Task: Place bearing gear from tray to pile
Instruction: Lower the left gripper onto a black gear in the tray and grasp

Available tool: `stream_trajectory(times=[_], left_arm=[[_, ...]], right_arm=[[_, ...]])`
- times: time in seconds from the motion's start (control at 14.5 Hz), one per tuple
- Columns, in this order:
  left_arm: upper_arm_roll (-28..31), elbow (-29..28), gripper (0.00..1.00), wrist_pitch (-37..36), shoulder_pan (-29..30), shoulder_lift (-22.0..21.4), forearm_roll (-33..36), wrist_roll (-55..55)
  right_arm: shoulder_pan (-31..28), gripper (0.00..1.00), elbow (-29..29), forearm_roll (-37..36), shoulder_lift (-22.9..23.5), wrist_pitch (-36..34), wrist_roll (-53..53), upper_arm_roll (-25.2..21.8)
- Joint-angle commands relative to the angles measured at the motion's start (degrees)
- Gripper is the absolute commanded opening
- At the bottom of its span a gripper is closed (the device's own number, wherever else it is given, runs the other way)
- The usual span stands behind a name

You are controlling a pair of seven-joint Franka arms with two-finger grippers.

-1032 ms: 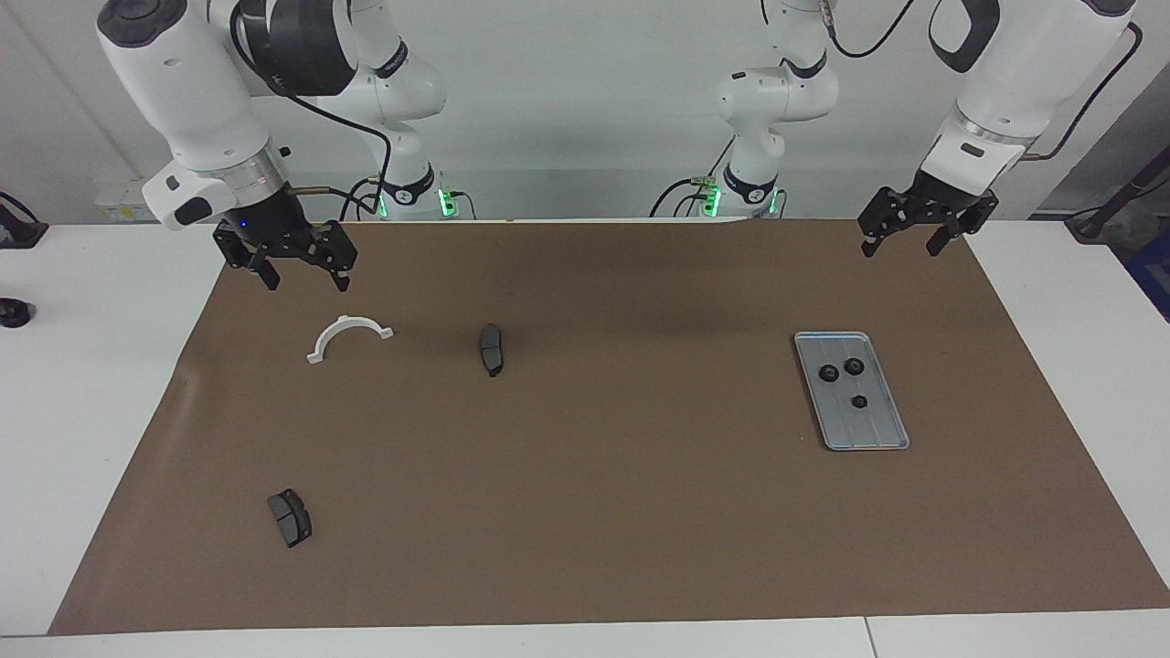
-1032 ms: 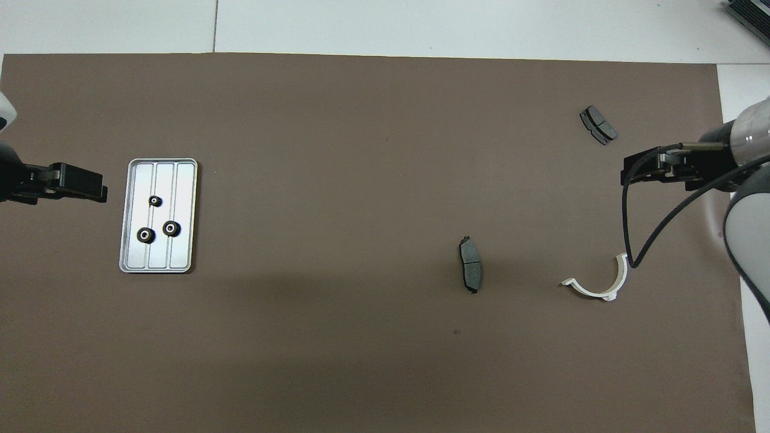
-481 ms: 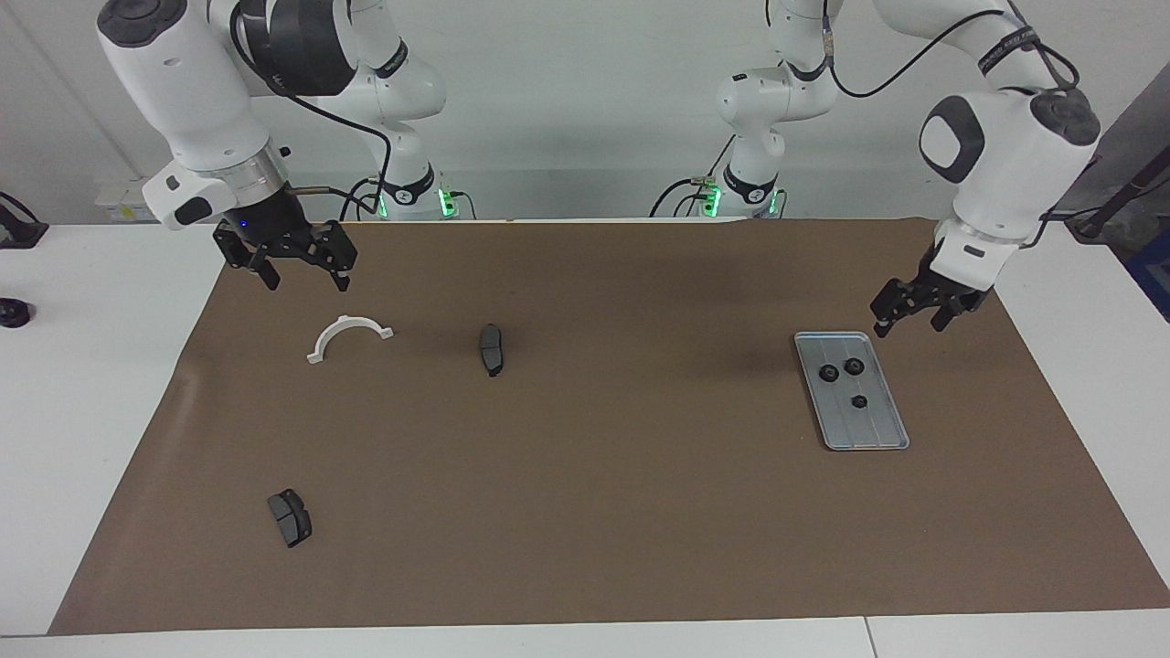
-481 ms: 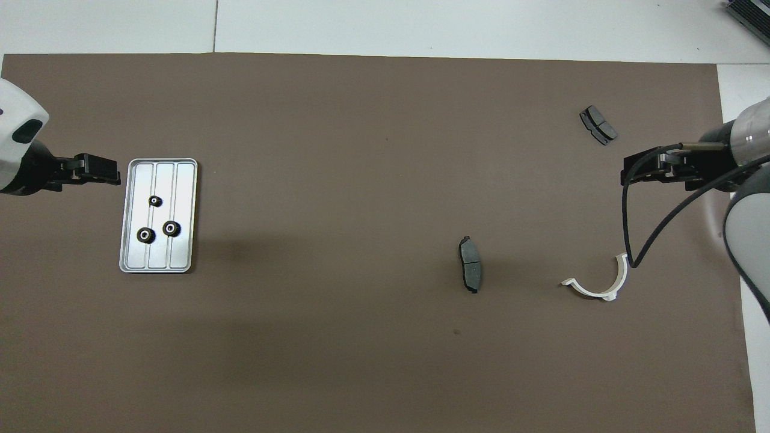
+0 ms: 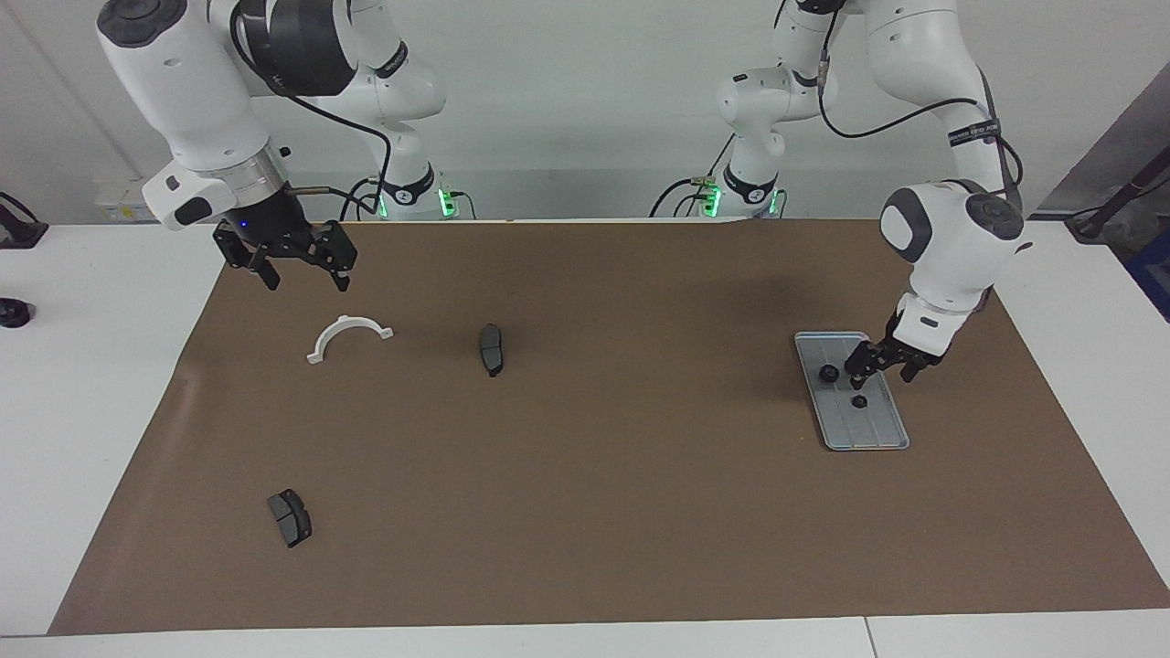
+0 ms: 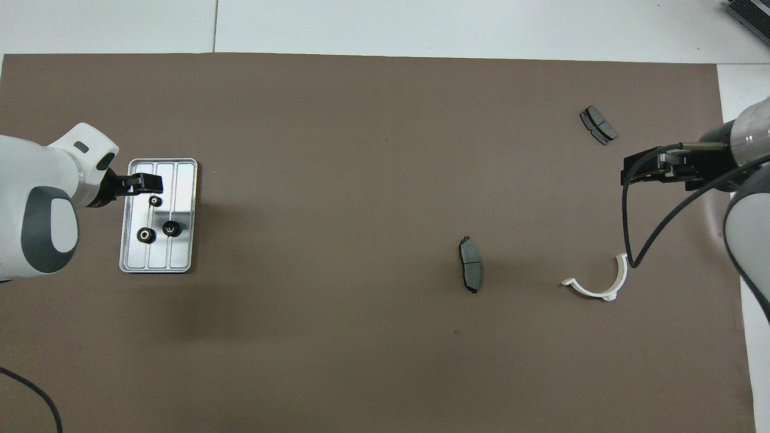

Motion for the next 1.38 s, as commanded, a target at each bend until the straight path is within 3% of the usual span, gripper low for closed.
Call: stream_trajectory(times=[0.0, 0.07, 0.28, 0.83, 0.89, 1.03, 1.31], left_arm=[[0.01, -0.04, 0.76, 3.37, -0.11, 2.8, -0.27, -0.45], [0.01, -0.04, 0.68, 3.72, -0.11, 3.59, -0.27, -0.45], [0.01, -0.91, 0.59, 3.81, -0.2, 3.77, -0.27, -0.45], [0.01, -3.55, 0.5, 7.76, -0.2, 4.21, -0.27, -0.02], [0.01, -3.64, 0.45, 7.68, -0.28, 4.21, -0.27, -0.02], [0.01, -3.38, 0.0, 7.15, -0.28, 4.21, -0.27, -0.02], [0.01, -0.49, 0.0, 3.83, -0.9, 3.86, -0.18, -0.02]], right_arm=[[-0.2, 1.0, -1.23, 1.51, -1.17, 0.07, -0.54, -0.24], [-0.2, 1.0, -1.23, 1.51, -1.25, 0.07, -0.54, -0.24], [-0.2, 1.0, -1.23, 1.51, -1.25, 0.07, -0.54, -0.24], [-0.2, 1.0, -1.23, 1.51, -1.25, 0.07, -0.54, -0.24], [-0.2, 1.0, -1.23, 1.51, -1.25, 0.07, -0.54, -0.24], [-0.2, 1.0, -1.23, 1.51, -1.17, 0.07, -0.54, -0.24], [-0.63, 1.0, -1.23, 1.51, -1.17, 0.07, -0.54, -0.24]])
